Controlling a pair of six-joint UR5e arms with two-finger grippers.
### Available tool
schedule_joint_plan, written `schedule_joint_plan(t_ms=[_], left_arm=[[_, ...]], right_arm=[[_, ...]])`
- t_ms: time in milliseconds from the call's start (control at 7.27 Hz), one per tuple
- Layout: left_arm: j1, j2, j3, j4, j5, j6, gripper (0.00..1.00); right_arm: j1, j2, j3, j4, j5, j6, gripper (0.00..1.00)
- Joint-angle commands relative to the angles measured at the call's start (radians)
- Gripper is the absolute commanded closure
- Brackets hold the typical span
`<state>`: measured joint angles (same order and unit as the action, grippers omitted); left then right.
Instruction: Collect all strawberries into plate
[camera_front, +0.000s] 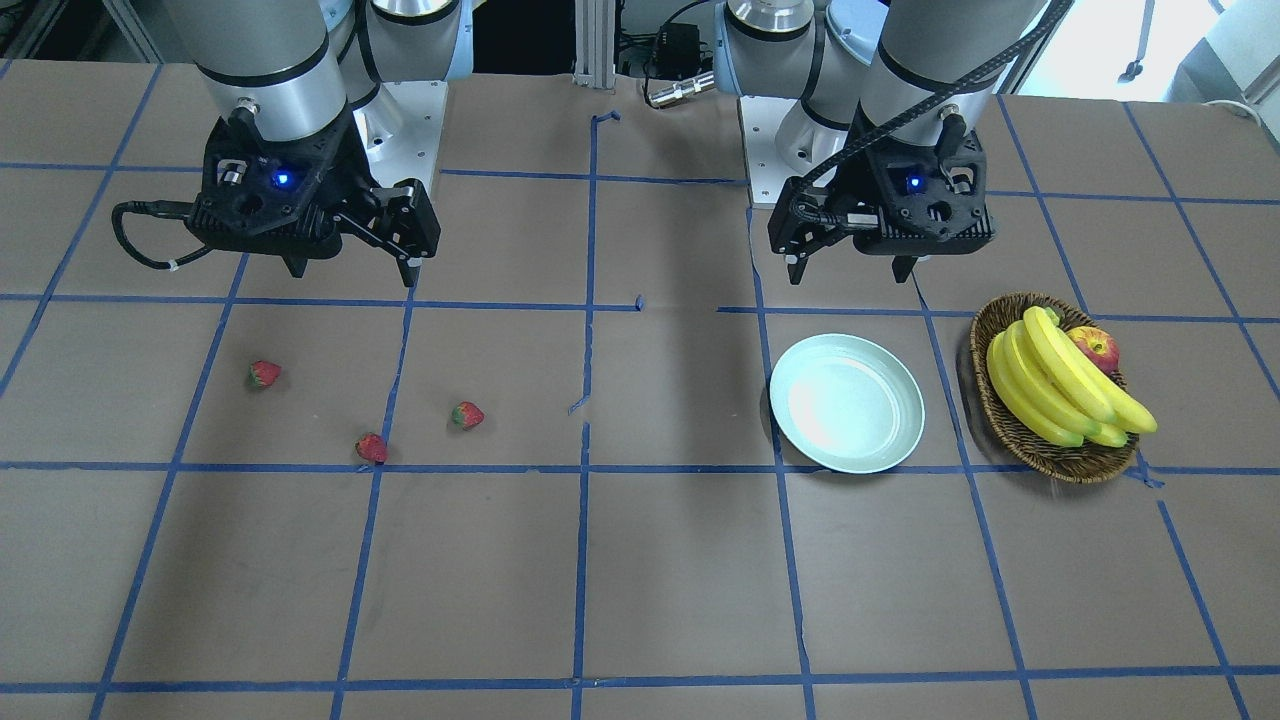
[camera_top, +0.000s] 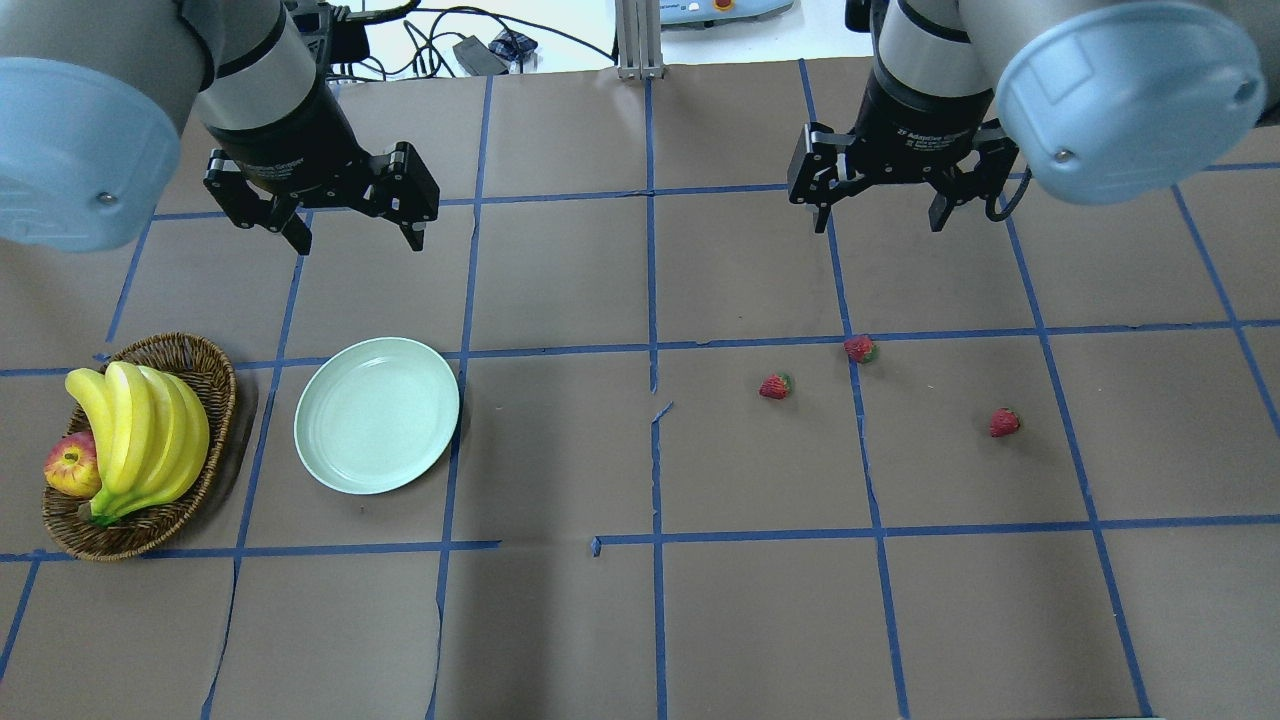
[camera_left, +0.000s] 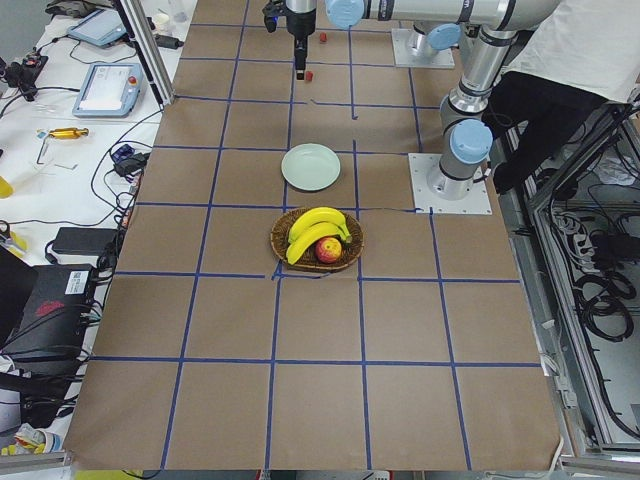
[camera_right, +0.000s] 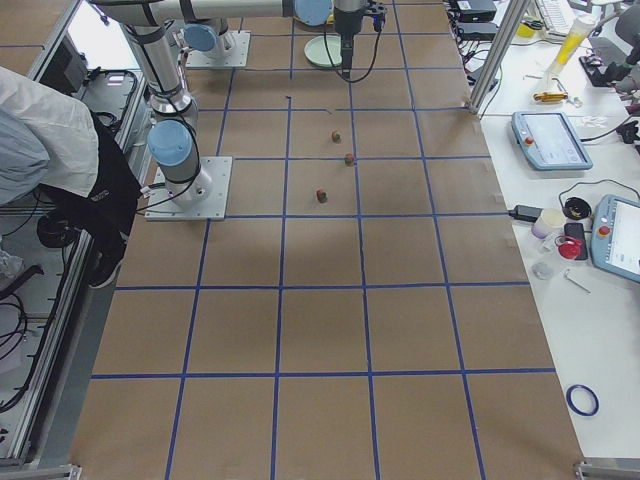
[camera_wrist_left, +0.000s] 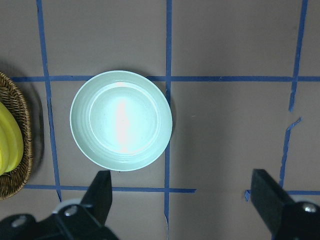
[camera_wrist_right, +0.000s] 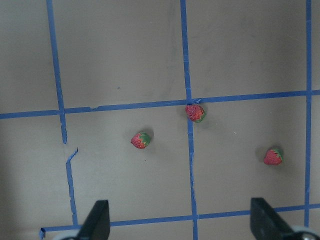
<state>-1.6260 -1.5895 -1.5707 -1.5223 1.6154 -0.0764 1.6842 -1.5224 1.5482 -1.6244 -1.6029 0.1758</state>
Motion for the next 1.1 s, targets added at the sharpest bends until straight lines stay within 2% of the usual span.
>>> schedule_joint_plan(t_ms=[0,412,550,962], left_arm=[[0.000,0.000,0.000,-0.001,0.000,0.000,0.00],[0.000,0.002,-0.002,-0.001,-0.002,0.000,0.00],[0.000,0.000,0.000,-0.001,-0.002,0.000,0.00],[0.000,0.003,0.003,0.002,-0.002,0.012,0.00]], right_arm=[[0.000,-0.001,-0.005,0.008,-0.012,-0.009,0.00],[0.000,-0.004,0.015,-0.015,-0.003,-0.010,0.00],[0.002,0.001,0.027,-0.103,-0.003,0.005,0.00],[0.002,0.002,0.027,-0.104,-0.005,-0.013,0.00]])
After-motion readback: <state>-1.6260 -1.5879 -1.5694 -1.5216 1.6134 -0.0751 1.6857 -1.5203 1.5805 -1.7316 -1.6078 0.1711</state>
